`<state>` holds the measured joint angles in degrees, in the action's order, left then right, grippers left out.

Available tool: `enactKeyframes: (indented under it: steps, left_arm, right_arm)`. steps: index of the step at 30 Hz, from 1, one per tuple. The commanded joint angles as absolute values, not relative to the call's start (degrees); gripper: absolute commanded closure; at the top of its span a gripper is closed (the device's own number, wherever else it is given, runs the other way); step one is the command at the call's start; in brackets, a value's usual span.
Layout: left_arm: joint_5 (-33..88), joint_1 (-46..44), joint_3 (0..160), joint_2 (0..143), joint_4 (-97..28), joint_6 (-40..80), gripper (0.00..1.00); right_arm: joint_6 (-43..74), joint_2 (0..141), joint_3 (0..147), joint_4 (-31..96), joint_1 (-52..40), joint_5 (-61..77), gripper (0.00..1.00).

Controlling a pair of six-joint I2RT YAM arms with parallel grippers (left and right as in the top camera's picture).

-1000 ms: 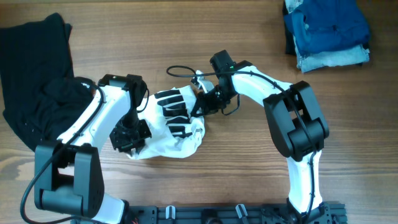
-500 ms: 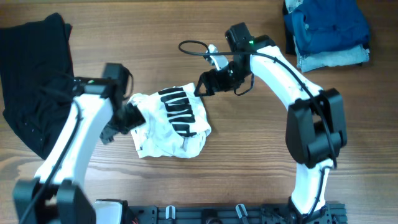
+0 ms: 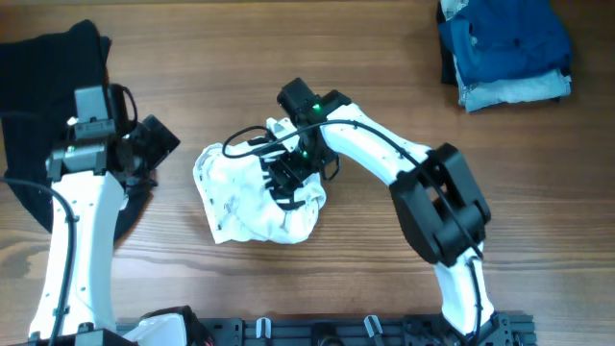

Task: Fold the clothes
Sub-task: 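Lift the white bundle with the right gripper as the left withdraws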

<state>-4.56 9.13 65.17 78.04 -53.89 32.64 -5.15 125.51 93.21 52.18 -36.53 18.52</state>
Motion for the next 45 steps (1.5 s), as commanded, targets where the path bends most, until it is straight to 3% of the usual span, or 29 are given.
enactKeyframes:
  steps: [1, 12, 18, 24, 29, 36, 40, 45]
  left_arm:
    - [-5.3, 11.2, 65.6, 78.4, -53.3, 31.8, 0.00]
    - [-5.3, 11.7, 65.6, 78.5, -50.7, 31.7, 0.00]
    - [-5.3, 11.7, 65.6, 78.5, -50.0, 31.7, 0.00]
    - [-5.3, 11.7, 65.6, 78.5, -49.2, 31.7, 0.00]
    - [-5.9, 12.2, 65.6, 78.5, -48.1, 28.8, 0.00]
    - [-5.9, 16.9, 65.6, 78.5, -47.8, 28.8, 0.00]
    - [-5.9, 18.4, 65.6, 78.5, -48.2, 28.7, 0.00]
    - [-5.9, 18.5, 65.5, 78.5, -49.4, 28.7, 0.00]
  right_arm:
    - [3.2, 130.3, 92.1, 50.5, -33.8, 6.5, 0.01]
    - [4.6, 131.4, 93.2, 50.4, -16.4, 2.6, 0.00]
    - [4.5, 130.0, 101.8, 58.0, -11.3, 3.0, 0.00]
    - [9.9, 123.3, 115.0, 65.6, -13.6, 3.1, 0.00]
    - [13.1, 120.6, 115.8, 62.9, -20.5, 4.4, 0.00]
    - [24.7, 128.5, 115.4, 56.0, -32.1, -9.4, 0.00]
    - [31.5, 133.5, 115.4, 54.8, -33.8, -16.3, 0.00]
    - [31.8, 138.8, 115.4, 54.4, -33.2, -16.5, 0.00]
